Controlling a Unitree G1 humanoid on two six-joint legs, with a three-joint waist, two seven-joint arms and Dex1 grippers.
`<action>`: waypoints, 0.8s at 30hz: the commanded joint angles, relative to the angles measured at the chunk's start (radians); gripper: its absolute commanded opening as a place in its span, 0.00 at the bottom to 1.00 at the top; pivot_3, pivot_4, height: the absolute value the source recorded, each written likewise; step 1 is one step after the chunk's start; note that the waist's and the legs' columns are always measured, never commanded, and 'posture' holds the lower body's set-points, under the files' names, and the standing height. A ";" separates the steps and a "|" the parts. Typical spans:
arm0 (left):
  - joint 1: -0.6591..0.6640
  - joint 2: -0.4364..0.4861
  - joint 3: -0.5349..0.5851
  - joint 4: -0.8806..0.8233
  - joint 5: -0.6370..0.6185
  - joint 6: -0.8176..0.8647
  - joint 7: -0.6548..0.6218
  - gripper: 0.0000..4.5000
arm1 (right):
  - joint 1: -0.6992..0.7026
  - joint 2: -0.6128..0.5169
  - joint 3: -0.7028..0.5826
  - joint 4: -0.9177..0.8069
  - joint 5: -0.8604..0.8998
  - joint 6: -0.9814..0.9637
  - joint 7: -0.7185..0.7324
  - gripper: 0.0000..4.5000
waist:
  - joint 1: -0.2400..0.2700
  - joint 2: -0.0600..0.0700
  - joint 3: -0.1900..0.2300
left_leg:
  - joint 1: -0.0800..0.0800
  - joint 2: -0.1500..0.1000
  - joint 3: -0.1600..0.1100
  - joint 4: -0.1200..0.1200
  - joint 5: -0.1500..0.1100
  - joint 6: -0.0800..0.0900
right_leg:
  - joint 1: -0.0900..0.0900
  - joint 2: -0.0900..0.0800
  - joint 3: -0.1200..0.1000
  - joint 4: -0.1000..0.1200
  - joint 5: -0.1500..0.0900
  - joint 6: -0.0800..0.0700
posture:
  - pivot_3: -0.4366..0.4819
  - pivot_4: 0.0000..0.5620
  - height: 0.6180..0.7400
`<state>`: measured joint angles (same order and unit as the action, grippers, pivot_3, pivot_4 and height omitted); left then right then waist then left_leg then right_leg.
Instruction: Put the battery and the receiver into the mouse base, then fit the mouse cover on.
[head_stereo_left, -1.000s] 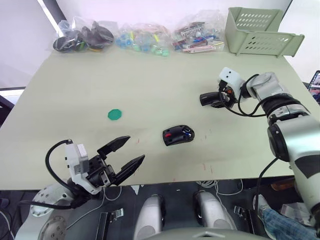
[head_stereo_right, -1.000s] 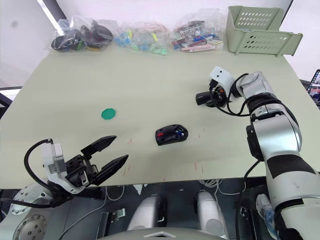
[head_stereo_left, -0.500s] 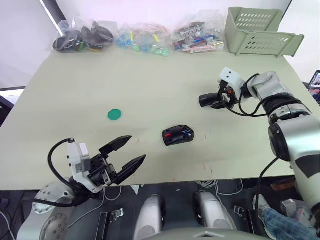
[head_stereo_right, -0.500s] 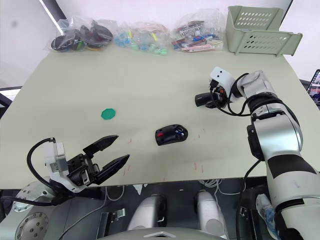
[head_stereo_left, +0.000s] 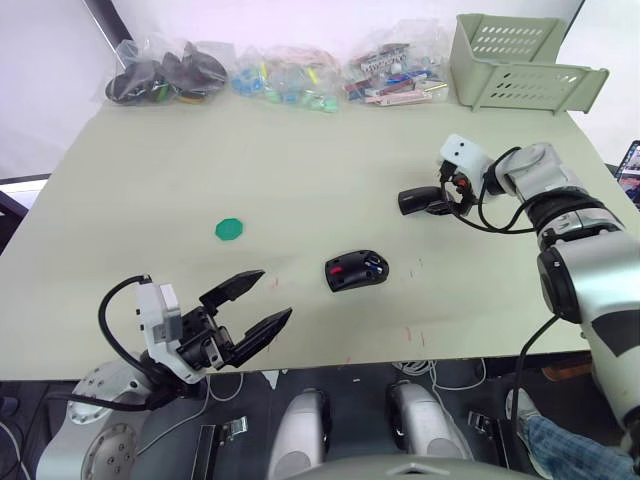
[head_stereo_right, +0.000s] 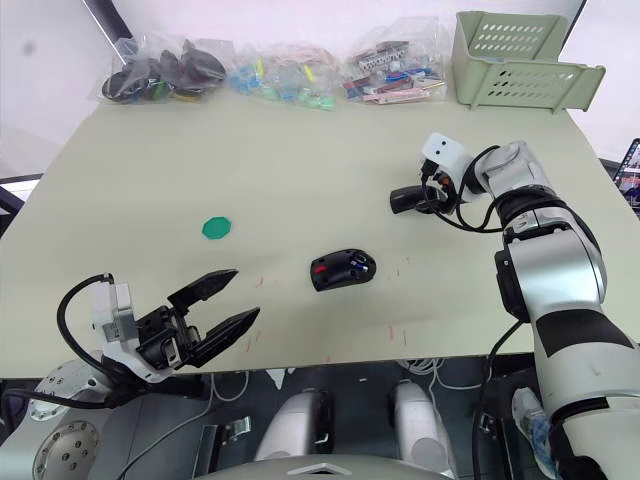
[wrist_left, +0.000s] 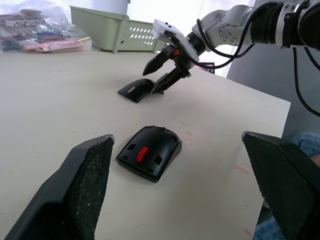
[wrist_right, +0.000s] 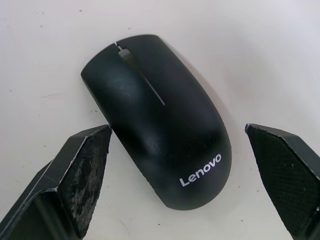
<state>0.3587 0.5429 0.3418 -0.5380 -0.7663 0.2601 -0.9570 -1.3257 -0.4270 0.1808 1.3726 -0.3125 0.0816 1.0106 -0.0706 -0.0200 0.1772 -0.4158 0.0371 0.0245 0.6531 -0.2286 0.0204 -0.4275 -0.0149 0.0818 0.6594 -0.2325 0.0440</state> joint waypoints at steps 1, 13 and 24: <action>0.004 0.007 -0.003 -0.015 -0.001 -0.010 -0.005 0.97 | -0.001 -0.008 0.004 -0.010 -0.009 0.009 0.036 1.00 | 0.000 0.000 0.000 | 0.000 0.000 0.000 0.000 0.000 0.000 | 0.000 0.000 0.000 0.000 0.000 0.000 | 0.48 0.27 1.00; 0.002 0.008 -0.008 -0.009 0.005 -0.013 -0.014 0.97 | -0.014 -0.024 0.004 -0.021 -0.005 0.029 0.164 1.00 | 0.000 0.000 0.000 | 0.000 0.000 0.000 0.000 0.000 0.000 | 0.000 0.000 0.000 0.000 0.000 0.000 | 0.48 0.27 1.00; -0.010 0.010 -0.014 0.000 0.011 -0.014 -0.024 0.99 | -0.004 -0.023 0.010 -0.020 -0.012 0.020 0.199 0.94 | 0.000 0.000 0.000 | 0.000 0.000 0.000 0.000 0.000 0.000 | 0.000 0.000 0.000 0.000 0.000 0.001 | 0.48 0.27 1.00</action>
<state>0.3483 0.5439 0.3224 -0.5285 -0.7496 0.2600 -0.9748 -1.3134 -0.4341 0.1892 1.3755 -0.3236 0.1060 1.1989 -0.0705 -0.0199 0.1772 -0.4156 0.0370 0.0244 0.6532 -0.2286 0.0204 -0.4274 -0.0148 0.0817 0.6598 -0.2321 0.0447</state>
